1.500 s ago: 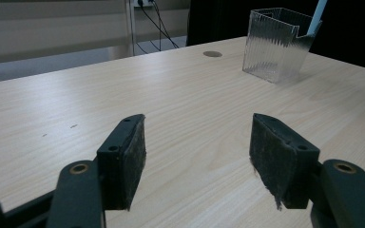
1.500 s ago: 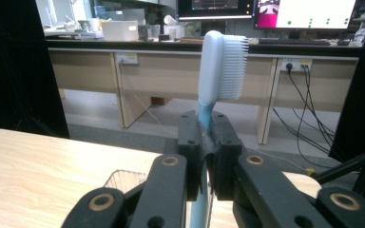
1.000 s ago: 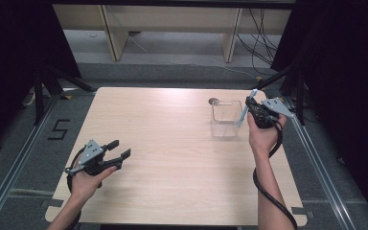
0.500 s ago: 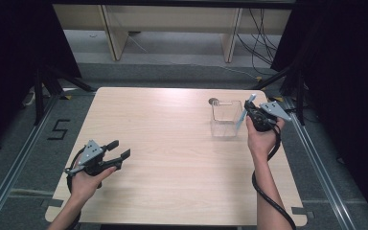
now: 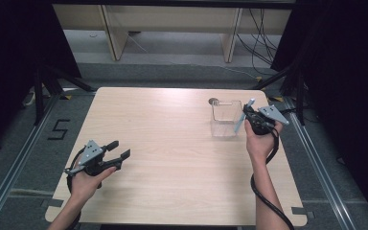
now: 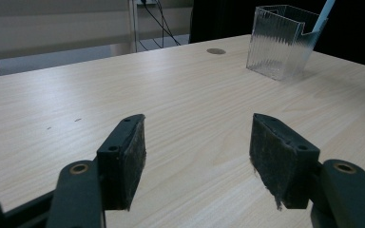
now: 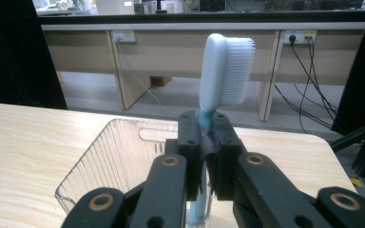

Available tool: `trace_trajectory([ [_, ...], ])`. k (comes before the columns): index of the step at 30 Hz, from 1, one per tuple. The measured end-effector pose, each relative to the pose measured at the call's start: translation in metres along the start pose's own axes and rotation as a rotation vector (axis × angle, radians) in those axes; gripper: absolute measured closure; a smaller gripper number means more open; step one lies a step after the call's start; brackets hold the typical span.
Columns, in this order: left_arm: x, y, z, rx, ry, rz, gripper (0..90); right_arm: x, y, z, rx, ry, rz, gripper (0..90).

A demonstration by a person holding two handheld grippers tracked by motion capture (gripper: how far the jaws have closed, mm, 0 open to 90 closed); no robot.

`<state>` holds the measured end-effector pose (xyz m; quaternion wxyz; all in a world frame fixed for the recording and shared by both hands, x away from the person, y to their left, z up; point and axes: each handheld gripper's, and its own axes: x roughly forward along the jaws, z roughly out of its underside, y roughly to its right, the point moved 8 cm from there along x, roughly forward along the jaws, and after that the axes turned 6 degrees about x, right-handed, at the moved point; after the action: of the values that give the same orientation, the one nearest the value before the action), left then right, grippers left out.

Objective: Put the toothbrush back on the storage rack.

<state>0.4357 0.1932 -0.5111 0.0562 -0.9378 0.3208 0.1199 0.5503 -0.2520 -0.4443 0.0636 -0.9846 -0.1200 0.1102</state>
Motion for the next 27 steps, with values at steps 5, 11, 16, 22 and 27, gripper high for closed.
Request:
trace_trajectory([
  [5, 0.0, 0.0, 0.0, -0.002, 0.001, -0.002, 36.5, 0.001, 0.001, 0.006, -0.007, -0.019, 0.007, 85.4],
  [11, 0.0, -0.001, 0.001, -0.004, 0.001, -0.005, 36.4, 0.001, 0.001, 0.01, 0.008, -0.023, 0.011, 85.4],
  [16, 0.0, 0.0, 0.001, -0.004, 0.002, -0.003, 36.4, 0.002, 0.002, 0.012, -0.007, -0.022, 0.006, 85.4],
  [22, 0.0, -0.001, 0.001, -0.006, 0.002, -0.003, 36.4, 0.002, 0.002, 0.015, 0.0, -0.032, 0.011, 85.3],
  [27, 0.0, -0.001, 0.002, -0.007, -0.001, -0.004, 36.4, 0.002, 0.001, 0.018, 0.012, -0.038, 0.018, 85.1],
])
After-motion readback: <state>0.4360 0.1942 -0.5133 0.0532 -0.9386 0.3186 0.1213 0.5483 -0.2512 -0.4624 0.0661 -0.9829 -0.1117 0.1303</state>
